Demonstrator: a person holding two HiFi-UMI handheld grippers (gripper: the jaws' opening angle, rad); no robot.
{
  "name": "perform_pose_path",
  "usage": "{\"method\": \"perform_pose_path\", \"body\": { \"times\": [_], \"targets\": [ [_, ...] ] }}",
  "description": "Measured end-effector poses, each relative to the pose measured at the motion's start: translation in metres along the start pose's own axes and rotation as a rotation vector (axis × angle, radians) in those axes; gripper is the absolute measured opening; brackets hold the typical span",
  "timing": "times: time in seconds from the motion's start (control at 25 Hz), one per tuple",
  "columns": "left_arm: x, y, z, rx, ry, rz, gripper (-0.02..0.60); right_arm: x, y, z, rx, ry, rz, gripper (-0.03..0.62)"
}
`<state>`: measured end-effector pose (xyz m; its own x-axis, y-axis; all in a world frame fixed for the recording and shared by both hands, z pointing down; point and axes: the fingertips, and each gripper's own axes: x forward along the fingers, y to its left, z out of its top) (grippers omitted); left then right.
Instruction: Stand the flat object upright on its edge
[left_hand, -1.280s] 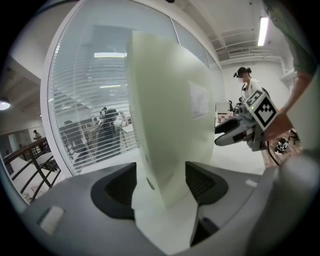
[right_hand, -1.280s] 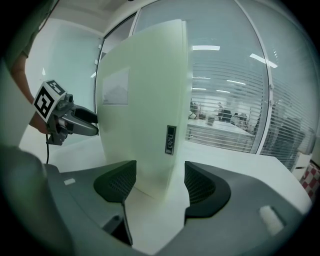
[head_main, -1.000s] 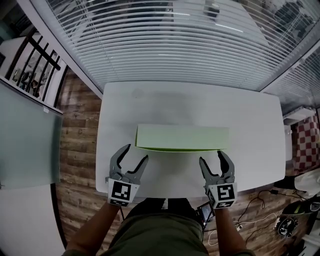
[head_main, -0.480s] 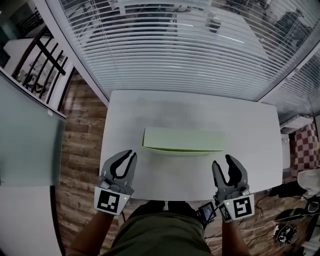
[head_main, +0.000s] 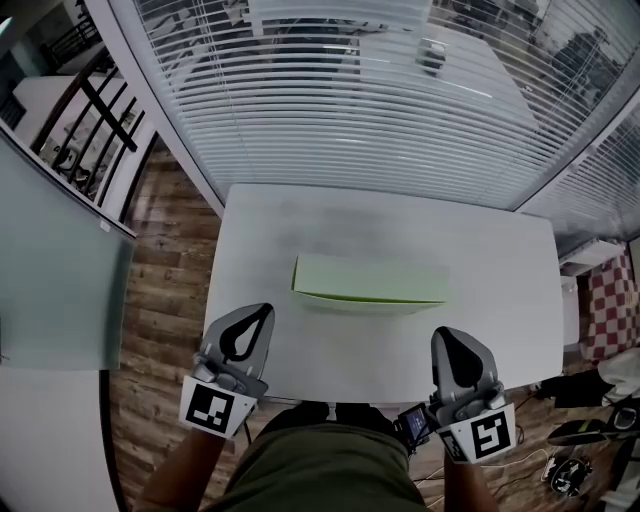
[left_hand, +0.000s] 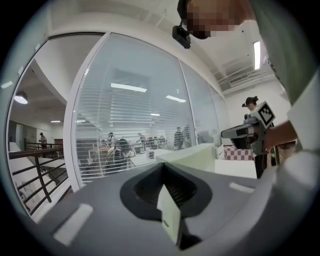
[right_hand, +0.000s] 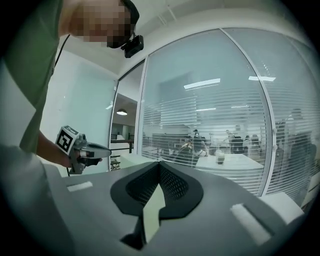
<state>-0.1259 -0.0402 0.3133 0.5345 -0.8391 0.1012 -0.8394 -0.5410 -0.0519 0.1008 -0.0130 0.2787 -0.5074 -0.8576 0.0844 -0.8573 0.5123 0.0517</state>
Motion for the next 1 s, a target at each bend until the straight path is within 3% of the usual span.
{"method": "perform_pose_path", "body": {
  "times": [0.32, 1.0],
  "targets": [
    [0.002, -0.003, -0.001, 0.000, 0.010, -0.009, 0.000, 0.005, 0.012, -0.001, 0.020, 0.006, 0.039, 0.011],
    [0.012, -0.017, -0.023, -0.003, 0.070, -0.072, 0.000, 0.010, 0.008, -0.032, 0.085, 0.052, 0.012, 0.011]
  ]
}}
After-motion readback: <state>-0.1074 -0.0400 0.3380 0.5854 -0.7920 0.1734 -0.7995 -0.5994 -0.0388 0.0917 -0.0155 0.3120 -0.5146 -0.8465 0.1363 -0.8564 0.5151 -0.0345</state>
